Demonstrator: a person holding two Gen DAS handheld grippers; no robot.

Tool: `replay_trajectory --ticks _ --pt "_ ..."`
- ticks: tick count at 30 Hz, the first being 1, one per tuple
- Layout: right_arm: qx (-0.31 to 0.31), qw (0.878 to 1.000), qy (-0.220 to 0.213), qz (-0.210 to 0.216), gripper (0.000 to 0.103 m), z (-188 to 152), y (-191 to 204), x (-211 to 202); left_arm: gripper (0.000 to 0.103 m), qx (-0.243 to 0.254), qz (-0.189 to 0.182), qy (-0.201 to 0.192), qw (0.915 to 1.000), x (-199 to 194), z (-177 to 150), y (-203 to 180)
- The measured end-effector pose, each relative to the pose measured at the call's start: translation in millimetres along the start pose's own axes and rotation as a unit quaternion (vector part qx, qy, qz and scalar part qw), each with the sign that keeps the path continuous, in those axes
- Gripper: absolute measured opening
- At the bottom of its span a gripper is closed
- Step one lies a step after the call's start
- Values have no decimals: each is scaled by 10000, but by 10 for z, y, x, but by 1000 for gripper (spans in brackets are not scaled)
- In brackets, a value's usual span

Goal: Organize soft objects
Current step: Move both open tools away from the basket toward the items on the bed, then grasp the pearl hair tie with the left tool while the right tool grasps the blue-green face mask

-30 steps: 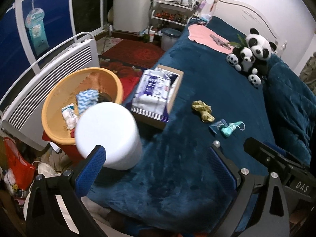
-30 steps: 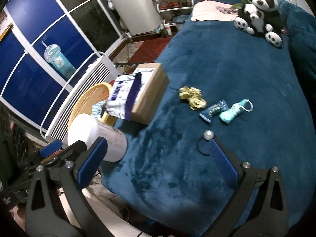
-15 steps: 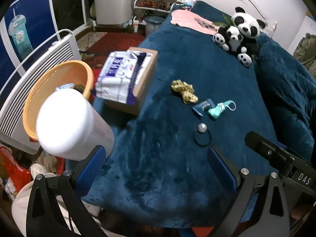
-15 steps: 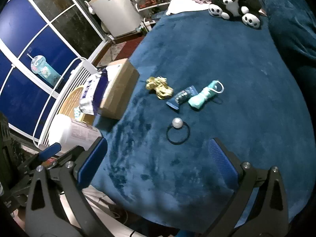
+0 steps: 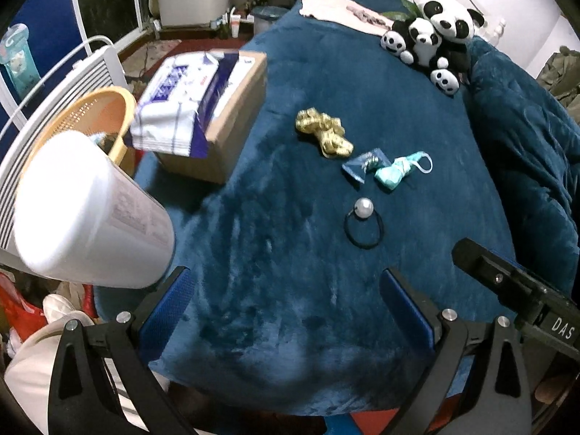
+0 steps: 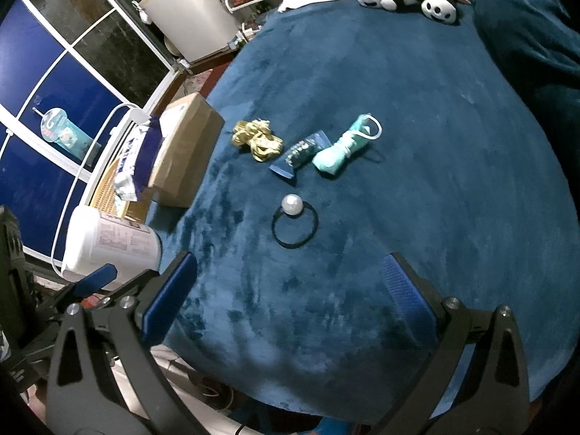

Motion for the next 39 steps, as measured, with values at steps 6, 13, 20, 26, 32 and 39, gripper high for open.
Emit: replay_trajectory --ticks 6,13,20,26,32,39 --pt "228 9995 160 -135 103 -56 -215 161 102 5 -12 386 9993 317 -109 -10" --pt "368 9986 329 -214 103 -54 -386 397 102 16 -62 591 9982 587 -88 -54" --pt "582 9978 171 -257 101 91 -566 573 102 66 -160 777 9968 763 -118 -78" --pt "1018 9945 -23 -232 73 378 -776 796 102 23 -178 770 9969 868 -21 -67" --pt "1603 9861 -402 -171 66 695 -968 974 102 -171 -378 637 9971 918 172 -91" --pt "1456 9889 -214 -182 23 808 -968 1133 102 -175 -489 746 9959 1023 185 -149"
Point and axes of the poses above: each gripper's, at about its wrist camera, not at the fingertips, and x roughly the way its jaws point, y to its left, z to its top, the point moved 1 cm from there along x, roughly the way its jaws point, and after that the axes turned 12 degrees about z, right-handed, at the moved point
